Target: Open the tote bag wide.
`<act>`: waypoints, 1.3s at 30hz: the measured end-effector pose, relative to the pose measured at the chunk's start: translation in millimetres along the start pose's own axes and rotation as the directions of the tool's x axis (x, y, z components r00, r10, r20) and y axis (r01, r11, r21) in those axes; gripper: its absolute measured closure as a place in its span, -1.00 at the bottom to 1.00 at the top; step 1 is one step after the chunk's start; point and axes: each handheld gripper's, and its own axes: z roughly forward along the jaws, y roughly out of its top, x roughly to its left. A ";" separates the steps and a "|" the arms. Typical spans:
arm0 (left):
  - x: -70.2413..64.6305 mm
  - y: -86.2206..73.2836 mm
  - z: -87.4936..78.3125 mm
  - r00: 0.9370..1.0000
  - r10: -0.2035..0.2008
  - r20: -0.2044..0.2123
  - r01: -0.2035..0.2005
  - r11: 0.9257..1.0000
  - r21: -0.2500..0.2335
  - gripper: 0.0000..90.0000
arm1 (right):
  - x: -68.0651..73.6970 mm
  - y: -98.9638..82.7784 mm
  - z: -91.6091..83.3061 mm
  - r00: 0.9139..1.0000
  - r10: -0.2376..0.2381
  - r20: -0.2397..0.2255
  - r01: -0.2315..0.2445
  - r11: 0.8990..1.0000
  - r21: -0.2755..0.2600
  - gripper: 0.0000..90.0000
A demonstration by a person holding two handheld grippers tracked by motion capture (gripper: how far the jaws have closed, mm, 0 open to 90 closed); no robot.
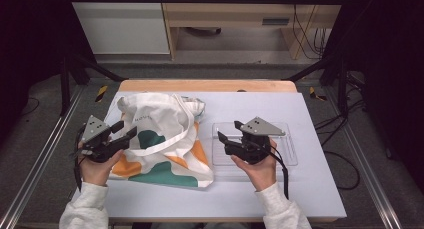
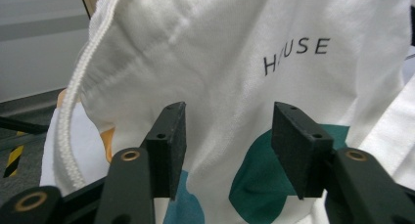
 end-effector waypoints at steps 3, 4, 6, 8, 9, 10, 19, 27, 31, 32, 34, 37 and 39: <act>0.9 -2.0 1.7 1.000 -0.005 0.001 0.005 1.000 0.008 0.15 | 2.6 0.8 3.1 1.000 -0.001 -0.008 0.001 1.000 0.002 -0.18; 2.1 -4.0 2.5 1.000 -0.008 0.007 0.008 1.000 0.011 0.24 | 6.5 1.7 7.8 1.000 0.000 -0.020 0.000 1.000 0.006 -0.17; 3.0 -5.1 3.0 1.000 -0.015 0.013 0.015 1.000 0.015 0.27 | 8.4 2.0 10.3 1.000 -0.003 -0.027 0.003 1.000 0.006 -0.17; 4.0 -7.1 3.5 0.999 -0.022 0.026 0.021 1.000 0.021 0.36 | 13.5 3.0 16.7 0.999 -0.007 -0.042 0.007 1.000 0.012 -0.18; 4.4 -7.7 3.5 0.999 -0.019 0.026 0.019 1.000 0.024 0.41 | 15.3 3.5 18.8 0.999 -0.004 -0.045 0.005 1.000 0.013 -0.18; 4.5 -8.6 4.0 0.999 -0.025 0.027 0.024 0.999 0.027 0.45 | 17.0 4.0 20.8 0.999 -0.005 -0.050 0.006 1.000 0.014 -0.18; 4.3 -12.2 4.9 0.999 -0.027 0.033 0.025 0.999 0.047 0.92 | 42.9 12.3 52.1 0.993 -0.017 -0.114 0.019 1.000 0.014 -0.30; 4.7 -15.6 2.5 0.998 -0.034 0.049 0.032 0.999 0.041 0.94 | 55.3 15.1 75.1 0.991 0.000 -0.134 0.001 1.000 0.014 -0.31; 4.5 -16.8 1.4 0.998 -0.036 0.053 0.034 0.999 0.037 0.95 | 56.6 14.7 81.1 0.991 0.007 -0.133 -0.005 1.000 0.016 -0.28; 4.3 -17.2 0.9 0.998 -0.038 0.055 0.036 0.999 0.036 0.95 | 58.0 13.6 86.3 0.991 0.009 -0.132 -0.006 1.000 0.023 -0.24; 3.8 -18.3 0.0 0.997 -0.039 0.059 0.037 0.999 0.036 0.95 | 59.6 12.5 90.8 0.991 0.011 -0.136 -0.007 1.000 0.027 -0.18; 3.2 -19.3 -1.3 0.997 -0.039 0.065 0.036 0.999 0.037 0.95 | 64.1 9.8 98.3 0.989 0.006 -0.149 0.000 0.999 0.038 -0.10; 3.3 -20.3 -2.2 0.997 -0.042 0.069 0.039 0.998 0.038 0.96 | 67.1 8.3 103.4 0.988 0.001 -0.152 0.007 0.999 0.050 -0.03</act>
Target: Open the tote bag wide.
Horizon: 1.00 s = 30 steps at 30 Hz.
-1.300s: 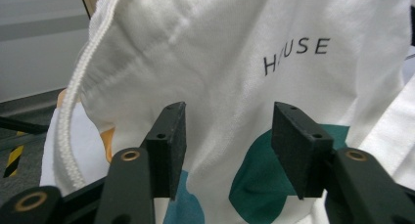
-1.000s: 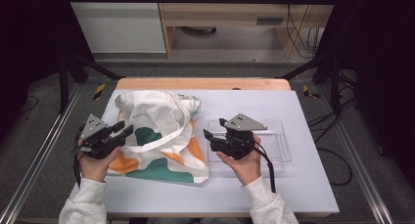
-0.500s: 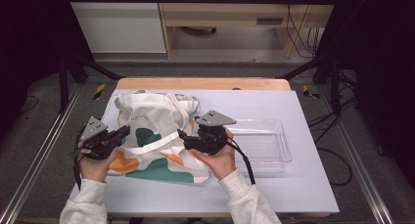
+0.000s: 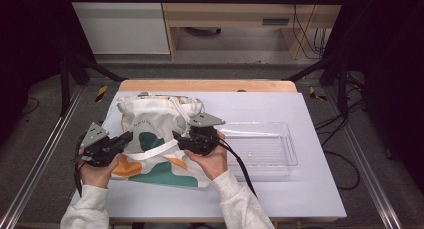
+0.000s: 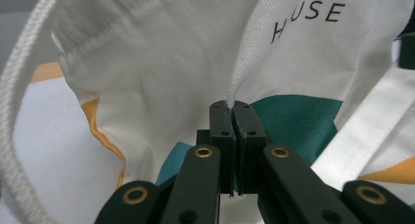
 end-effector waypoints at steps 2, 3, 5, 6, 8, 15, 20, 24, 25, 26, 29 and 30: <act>0.0 -0.6 -0.6 1.000 -0.001 0.003 0.001 1.000 0.000 0.96 | 2.0 -1.2 5.9 1.000 -0.005 0.000 0.005 1.000 0.013 0.03; 0.0 -0.6 -0.6 1.000 -0.001 0.003 0.001 1.000 0.000 0.96 | 2.0 -1.2 5.9 1.000 -0.005 0.000 0.005 1.000 0.013 0.03; -0.3 -0.8 -1.0 1.000 -0.001 0.003 0.001 1.000 0.000 0.96 | 4.0 -2.1 10.4 1.000 0.000 -0.010 0.000 1.000 0.025 0.14; -1.2 -1.0 -1.3 1.000 -0.001 0.003 0.001 1.000 0.001 0.96 | 5.8 -2.9 14.6 1.000 -0.002 -0.011 0.003 0.999 0.041 0.25; -1.7 -1.3 -1.4 1.000 0.000 0.004 0.000 1.000 0.003 0.96 | 7.2 -3.3 16.4 1.000 -0.008 -0.004 0.008 0.999 0.050 0.45; -1.6 0.6 -2.1 1.000 -0.002 -0.007 0.002 1.000 -0.014 0.85 | 7.4 -2.4 11.9 1.000 -0.003 -0.003 0.003 0.998 0.063 0.79; -3.6 7.1 -6.4 1.000 0.002 -0.007 -0.002 0.998 -0.059 0.43 | 13.5 -5.3 5.9 0.999 -0.038 -0.015 0.038 0.998 0.053 0.81; -6.5 6.8 -4.5 1.000 0.014 0.012 -0.013 0.999 -0.048 0.46 | 18.5 -11.2 1.2 0.998 -0.057 -0.032 0.058 0.997 0.046 0.81; -6.5 6.8 -4.5 1.000 0.014 0.012 -0.013 0.999 -0.048 0.56 | 19.4 -12.9 0.4 0.998 -0.057 -0.038 0.059 0.997 0.049 0.81; -6.8 5.9 -3.7 1.000 0.014 0.020 -0.013 0.999 -0.037 0.63 | 20.4 -14.4 -0.2 0.997 -0.062 -0.039 0.064 0.997 0.052 0.81; -8.4 3.1 -2.9 0.999 0.019 0.027 -0.018 1.000 -0.007 0.87 | 22.0 -17.6 -0.5 0.997 -0.062 -0.042 0.064 0.997 0.050 0.81; -8.7 2.8 -3.1 0.999 0.018 0.030 -0.018 1.000 -0.003 0.94 | 22.7 -20.2 -0.2 0.997 -0.060 -0.042 0.062 0.997 0.049 0.80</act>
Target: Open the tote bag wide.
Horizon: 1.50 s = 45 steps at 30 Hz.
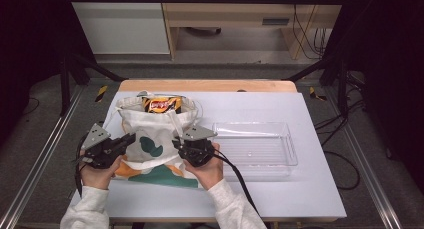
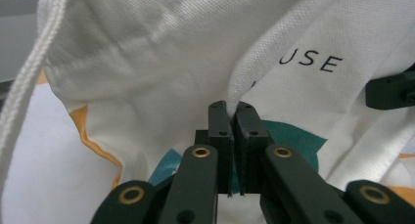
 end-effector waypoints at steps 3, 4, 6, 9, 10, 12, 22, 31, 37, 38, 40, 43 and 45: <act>-3.4 -2.0 -2.7 1.000 0.014 -0.003 -0.014 1.000 0.008 0.96 | -0.3 -2.4 0.5 1.000 0.012 -0.003 -0.012 1.000 -0.007 0.78; -4.5 -3.3 -4.1 1.000 0.020 -0.007 -0.020 1.000 0.011 0.96 | -0.3 -2.4 0.5 1.000 0.012 -0.003 -0.012 1.000 -0.007 0.74; -6.3 -6.2 -6.6 1.000 0.022 -0.008 -0.022 1.000 0.010 0.97 | 0.2 -2.5 -0.2 1.000 0.016 -0.012 -0.016 1.000 -0.011 0.59; -8.6 -15.3 -12.6 0.999 0.032 -0.012 -0.032 0.999 0.013 0.97 | 3.6 -1.6 -6.7 0.999 0.009 -0.032 -0.010 0.999 -0.032 0.33; -9.0 -17.3 -13.2 0.999 0.031 -0.012 -0.031 0.999 0.013 0.97 | 4.4 -1.2 -9.6 0.999 0.008 -0.036 -0.009 0.999 -0.038 0.30; -9.6 -18.9 -13.3 0.999 0.029 -0.013 -0.029 1.000 0.012 0.97 | 5.3 0.1 -15.9 0.999 0.009 -0.048 -0.012 0.998 -0.060 0.22; -16.9 -34.7 -17.3 0.998 0.056 -0.014 -0.055 0.998 0.025 0.97 | -0.5 13.7 -39.2 0.998 0.042 -0.042 -0.048 0.987 -0.150 0.06; -18.3 -45.7 -21.1 0.998 0.063 -0.003 -0.063 0.997 0.049 0.97 | 9.1 42.8 -44.5 0.998 0.019 -0.054 -0.030 0.976 -0.214 0.18; -19.5 -50.8 -21.4 0.997 0.074 0.000 -0.074 0.995 0.062 0.97 | 16.0 60.5 -32.4 0.998 0.022 -0.066 -0.034 0.979 -0.201 0.62; -19.9 -51.4 -21.1 0.997 0.073 -0.001 -0.073 0.995 0.063 0.97 | 17.4 63.3 -28.8 0.997 0.018 -0.069 -0.031 0.980 -0.199 0.67; -19.8 -52.0 -20.9 0.997 0.079 0.001 -0.079 0.995 0.067 0.97 | 19.9 68.9 -21.6 0.998 0.008 -0.065 -0.020 0.983 -0.182 0.76; -19.9 -52.9 -20.4 0.997 0.083 0.003 -0.083 0.994 0.071 0.97 | 23.5 74.5 -11.1 0.997 0.000 -0.071 -0.011 0.988 -0.155 0.88; -20.0 -53.3 -20.1 0.997 0.083 0.004 -0.083 0.994 0.073 0.97 | 24.7 75.2 -7.6 0.997 -0.003 -0.071 -0.007 0.990 -0.141 0.92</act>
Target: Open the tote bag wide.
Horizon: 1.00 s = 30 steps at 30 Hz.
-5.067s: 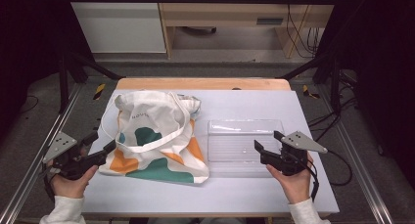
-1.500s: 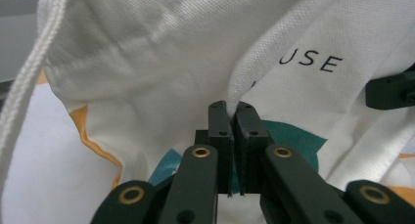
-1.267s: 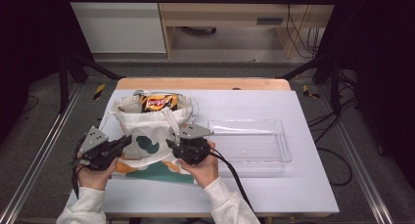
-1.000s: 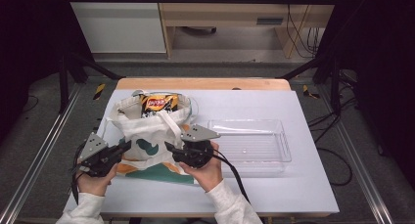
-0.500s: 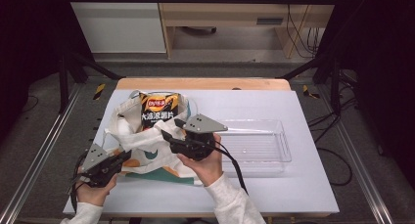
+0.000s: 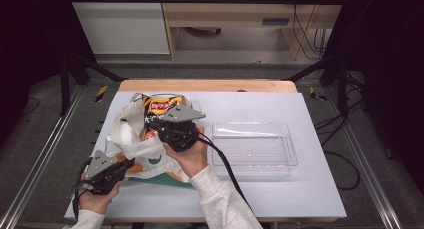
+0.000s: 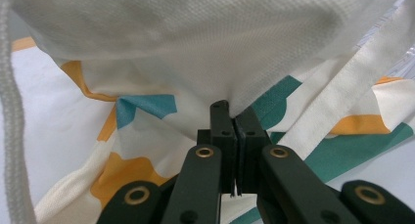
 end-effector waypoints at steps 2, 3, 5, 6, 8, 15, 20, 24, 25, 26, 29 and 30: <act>-0.2 -0.5 0.2 1.000 0.000 0.000 0.000 1.000 0.002 0.97 | 0.7 -4.3 9.7 1.000 -0.017 0.004 0.017 0.998 0.060 1.00; -0.2 -1.0 0.6 1.000 0.003 0.004 -0.003 1.000 0.005 0.96 | 0.5 -6.0 11.1 1.000 -0.022 0.007 0.021 0.997 0.073 1.00; -0.8 -1.5 1.5 1.000 0.003 0.008 -0.003 1.000 0.008 0.95 | -1.3 -11.0 13.6 1.000 -0.017 0.006 0.017 0.995 0.103 1.00; -0.8 -1.5 1.5 1.000 0.003 0.008 -0.003 1.000 0.008 0.94 | -1.3 -11.0 13.6 1.000 -0.017 0.006 0.017 0.995 0.103 1.00; -0.2 -2.3 1.6 1.000 -0.013 0.005 0.013 1.000 0.005 0.81 | -3.7 -17.2 14.2 1.000 -0.009 0.009 0.008 0.991 0.133 1.00; 8.3 2.2 -21.6 0.997 -0.073 -0.002 0.072 0.994 -0.081 0.74 | -7.8 -26.8 12.7 1.000 0.005 0.019 -0.008 0.988 0.153 1.00; 17.2 14.1 -44.4 0.992 -0.126 -0.012 0.122 0.977 -0.175 0.89 | -5.6 -33.9 8.6 1.000 0.005 0.010 -0.006 0.988 0.157 1.00; 16.6 28.3 -50.3 0.994 -0.109 -0.026 0.101 0.974 -0.204 0.97 | -2.9 -41.3 3.2 1.000 0.003 0.008 -0.005 0.987 0.162 1.00; 14.3 36.0 -48.8 0.995 -0.100 -0.026 0.092 0.973 -0.213 0.99 | -1.2 -46.3 0.7 1.000 0.002 0.004 -0.002 0.986 0.164 1.00; 14.3 36.0 -48.8 0.995 -0.100 -0.026 0.092 0.973 -0.213 0.99 | -1.2 -46.3 0.7 1.000 0.002 0.004 -0.002 0.986 0.164 1.00; 10.1 54.7 -39.8 0.997 -0.078 -0.015 0.073 0.975 -0.208 0.99 | 2.7 -55.5 -1.5 1.000 0.004 -0.007 -0.003 0.985 0.172 1.00; 10.1 54.7 -39.8 0.997 -0.078 -0.015 0.073 0.975 -0.208 0.99 | 2.7 -55.5 -1.5 1.000 0.004 -0.007 -0.003 0.985 0.172 1.00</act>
